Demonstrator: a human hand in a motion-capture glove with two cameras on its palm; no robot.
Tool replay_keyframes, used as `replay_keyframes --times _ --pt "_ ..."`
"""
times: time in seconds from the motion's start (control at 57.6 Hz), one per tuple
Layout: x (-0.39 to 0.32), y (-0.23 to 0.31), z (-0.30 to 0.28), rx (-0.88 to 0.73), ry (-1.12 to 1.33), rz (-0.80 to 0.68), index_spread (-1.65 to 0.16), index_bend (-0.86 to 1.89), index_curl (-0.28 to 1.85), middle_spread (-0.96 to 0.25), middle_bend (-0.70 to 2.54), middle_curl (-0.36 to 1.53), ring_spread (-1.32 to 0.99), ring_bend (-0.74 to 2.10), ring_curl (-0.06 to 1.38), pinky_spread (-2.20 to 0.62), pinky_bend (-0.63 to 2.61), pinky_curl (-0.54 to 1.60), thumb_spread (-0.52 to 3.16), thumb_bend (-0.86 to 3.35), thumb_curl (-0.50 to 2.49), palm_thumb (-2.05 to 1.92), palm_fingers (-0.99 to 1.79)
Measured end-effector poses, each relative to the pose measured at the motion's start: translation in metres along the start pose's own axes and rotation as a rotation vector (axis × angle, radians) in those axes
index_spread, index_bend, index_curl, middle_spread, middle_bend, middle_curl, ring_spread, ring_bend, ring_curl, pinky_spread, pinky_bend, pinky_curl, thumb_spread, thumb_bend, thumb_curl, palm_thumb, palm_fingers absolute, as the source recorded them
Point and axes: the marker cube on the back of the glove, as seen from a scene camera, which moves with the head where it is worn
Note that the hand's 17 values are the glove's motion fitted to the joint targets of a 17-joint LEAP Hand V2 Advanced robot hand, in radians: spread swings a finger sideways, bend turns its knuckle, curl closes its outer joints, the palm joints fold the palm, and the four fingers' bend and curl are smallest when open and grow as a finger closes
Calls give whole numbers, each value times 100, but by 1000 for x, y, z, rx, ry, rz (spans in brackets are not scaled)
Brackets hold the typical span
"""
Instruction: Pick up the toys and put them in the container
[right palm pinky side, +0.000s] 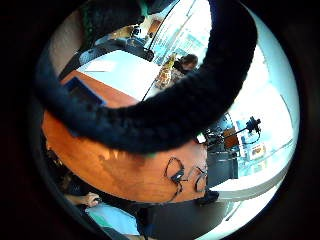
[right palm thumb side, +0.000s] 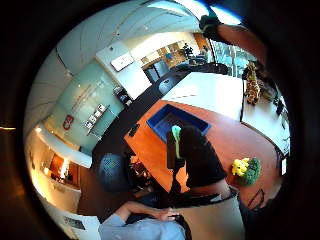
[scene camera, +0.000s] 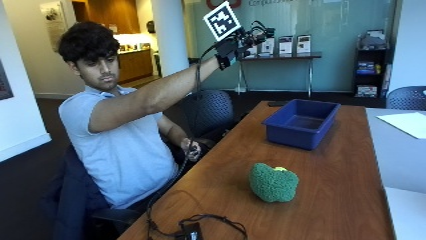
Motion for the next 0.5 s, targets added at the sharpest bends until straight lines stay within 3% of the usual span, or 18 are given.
replay_keyframes --times 0.122,0.208,0.312,0.434,0.503 --pt "-12 4 -5 -18 -103 -79 -24 29 11 -3 16 6 -6 19 4 3 48 15 88 4 6 3 16" --pt "-8 1 -3 -22 -75 -5 -29 29 15 -4 17 8 -7 20 6 4 51 18 109 3 10 2 13" --pt "-6 7 0 -23 -95 -134 -31 29 18 -4 17 11 -8 21 8 4 52 21 124 2 13 1 12" --pt "4 4 12 -82 -124 -4 -33 28 21 -5 17 14 -8 22 10 5 53 23 133 0 17 0 10" --pt "26 9 31 -135 -94 -68 -34 27 23 -5 17 16 -8 21 11 6 56 25 135 -1 19 0 8"
